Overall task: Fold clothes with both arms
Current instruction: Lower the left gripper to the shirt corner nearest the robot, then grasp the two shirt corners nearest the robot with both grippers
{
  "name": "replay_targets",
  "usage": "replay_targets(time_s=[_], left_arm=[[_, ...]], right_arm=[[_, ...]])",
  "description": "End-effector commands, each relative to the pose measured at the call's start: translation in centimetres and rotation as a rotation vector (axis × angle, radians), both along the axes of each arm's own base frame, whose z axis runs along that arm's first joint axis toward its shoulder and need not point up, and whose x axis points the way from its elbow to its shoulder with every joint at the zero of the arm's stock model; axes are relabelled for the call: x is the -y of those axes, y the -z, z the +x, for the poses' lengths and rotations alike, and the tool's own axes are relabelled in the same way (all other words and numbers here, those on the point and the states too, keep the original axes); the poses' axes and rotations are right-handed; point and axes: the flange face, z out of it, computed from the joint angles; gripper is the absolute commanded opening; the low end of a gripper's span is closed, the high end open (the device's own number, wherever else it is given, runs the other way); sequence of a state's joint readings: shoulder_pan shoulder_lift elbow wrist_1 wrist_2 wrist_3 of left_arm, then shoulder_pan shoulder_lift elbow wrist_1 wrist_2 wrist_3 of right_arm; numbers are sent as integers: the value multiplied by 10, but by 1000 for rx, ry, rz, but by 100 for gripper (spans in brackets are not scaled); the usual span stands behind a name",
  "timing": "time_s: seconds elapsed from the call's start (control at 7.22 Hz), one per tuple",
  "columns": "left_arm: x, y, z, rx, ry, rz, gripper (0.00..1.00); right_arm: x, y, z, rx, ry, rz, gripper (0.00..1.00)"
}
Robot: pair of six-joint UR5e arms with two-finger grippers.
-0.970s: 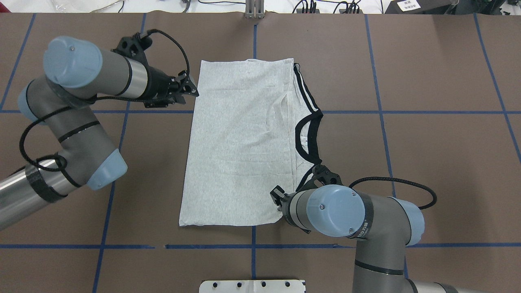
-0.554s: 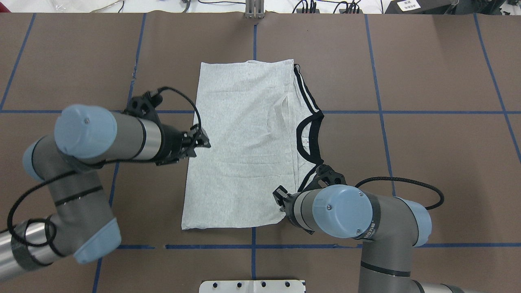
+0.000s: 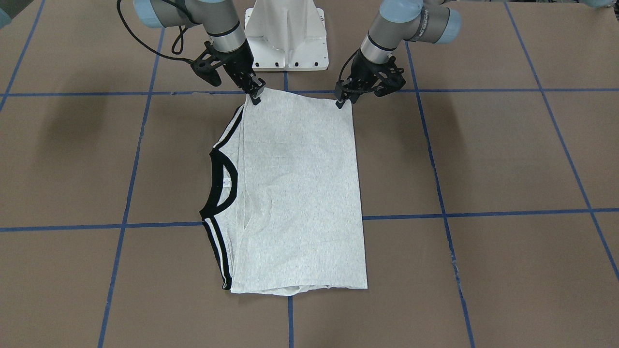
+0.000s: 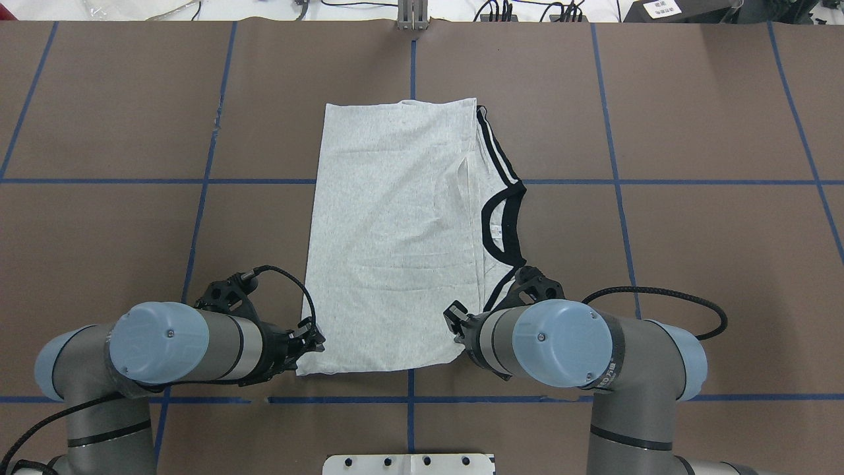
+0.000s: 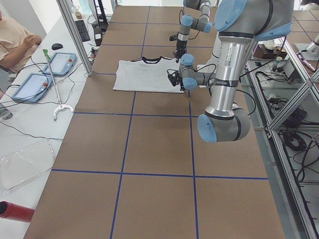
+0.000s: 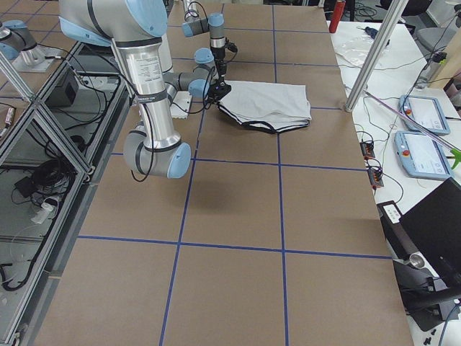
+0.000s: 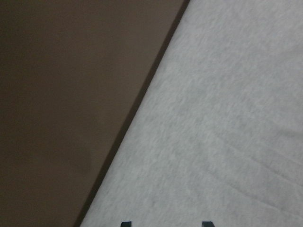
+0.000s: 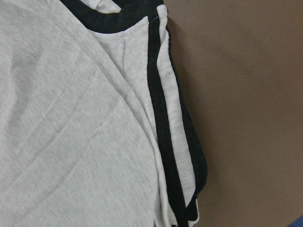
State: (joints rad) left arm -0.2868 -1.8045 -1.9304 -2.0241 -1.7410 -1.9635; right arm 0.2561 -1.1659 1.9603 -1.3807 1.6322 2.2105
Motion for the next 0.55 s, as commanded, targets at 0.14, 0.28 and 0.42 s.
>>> replay_targets(time_s=[0.14, 0.28, 0.42], left_arm=[[-7, -12, 7, 23, -10, -16, 58], [-6, -16, 9, 31, -10, -18, 55], [-5, -25, 14, 50, -10, -24, 50]], right_arm=[[0, -1, 0, -1, 0, 0, 0], [0, 0, 1, 2, 0, 0, 0], [0, 0, 1, 2, 0, 1, 0]])
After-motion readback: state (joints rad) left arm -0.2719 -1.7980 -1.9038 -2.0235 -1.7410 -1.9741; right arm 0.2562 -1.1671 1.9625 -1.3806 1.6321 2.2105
